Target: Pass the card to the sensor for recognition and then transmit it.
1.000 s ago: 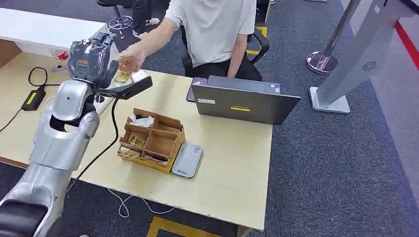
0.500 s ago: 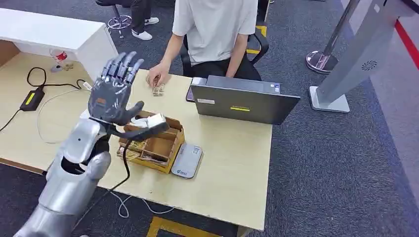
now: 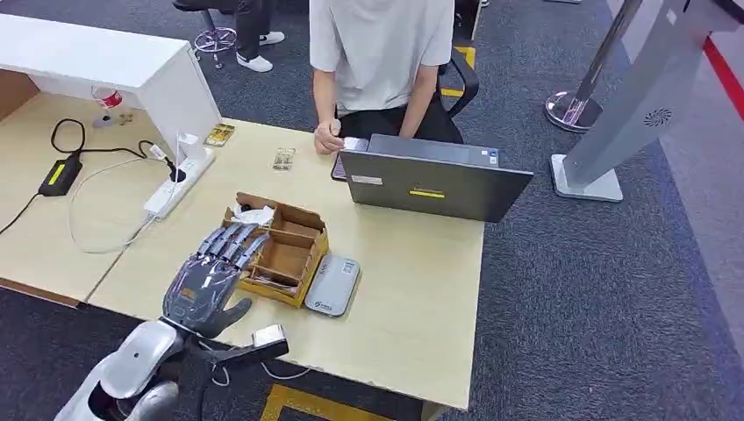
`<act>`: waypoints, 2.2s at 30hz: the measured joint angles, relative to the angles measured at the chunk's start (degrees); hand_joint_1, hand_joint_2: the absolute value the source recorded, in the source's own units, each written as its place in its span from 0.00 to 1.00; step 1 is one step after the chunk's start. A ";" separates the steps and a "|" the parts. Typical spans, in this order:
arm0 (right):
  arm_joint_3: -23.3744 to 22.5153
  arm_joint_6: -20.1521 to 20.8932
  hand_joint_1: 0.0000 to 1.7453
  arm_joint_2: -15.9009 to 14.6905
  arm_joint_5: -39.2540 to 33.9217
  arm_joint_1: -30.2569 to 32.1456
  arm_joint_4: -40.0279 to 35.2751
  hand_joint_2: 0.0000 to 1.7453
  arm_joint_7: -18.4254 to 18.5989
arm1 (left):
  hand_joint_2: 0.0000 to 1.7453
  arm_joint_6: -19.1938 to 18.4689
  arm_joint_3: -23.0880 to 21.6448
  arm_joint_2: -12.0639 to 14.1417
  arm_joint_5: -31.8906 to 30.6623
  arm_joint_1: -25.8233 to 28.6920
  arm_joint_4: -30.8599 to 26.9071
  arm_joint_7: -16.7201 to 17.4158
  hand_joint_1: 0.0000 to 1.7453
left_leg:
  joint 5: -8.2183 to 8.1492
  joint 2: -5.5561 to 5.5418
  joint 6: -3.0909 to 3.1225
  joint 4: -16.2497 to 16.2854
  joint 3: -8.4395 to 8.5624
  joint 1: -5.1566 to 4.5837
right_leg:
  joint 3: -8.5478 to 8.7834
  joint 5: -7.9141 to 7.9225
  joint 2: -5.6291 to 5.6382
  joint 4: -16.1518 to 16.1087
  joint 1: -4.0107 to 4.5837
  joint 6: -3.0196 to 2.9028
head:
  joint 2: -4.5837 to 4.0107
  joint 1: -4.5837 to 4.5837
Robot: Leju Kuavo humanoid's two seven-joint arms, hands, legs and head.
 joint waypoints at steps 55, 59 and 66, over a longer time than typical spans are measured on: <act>0.00 0.31 0.00 0.02 5.25 -0.32 -0.02 0.00 0.72 | 1.00 0.70 1.31 -8.50 -5.62 -7.08 16.53 0.33 0.00 | 0.02 0.01 0.04 0.02 -0.02 -0.04 | 0.06 0.05 0.01 -0.01 -0.02 0.01 | 0.00 0.02; 0.00 0.33 0.00 0.02 5.31 -0.32 -0.02 0.00 0.72 | 1.00 0.76 1.14 -9.07 -5.62 -7.09 16.99 0.33 0.00 | 0.02 0.01 0.04 0.02 -0.02 -0.03 | 0.06 0.05 0.01 -0.01 -0.02 0.01 | 0.00 0.02; 0.00 0.31 0.00 0.02 5.47 -0.32 -0.02 0.00 0.77 | 1.00 0.96 1.14 -9.33 -5.49 -7.08 17.51 0.33 0.00 | 0.02 0.01 0.04 0.02 -0.02 -0.03 | 0.06 0.05 0.01 -0.01 -0.02 0.01 | 0.00 0.00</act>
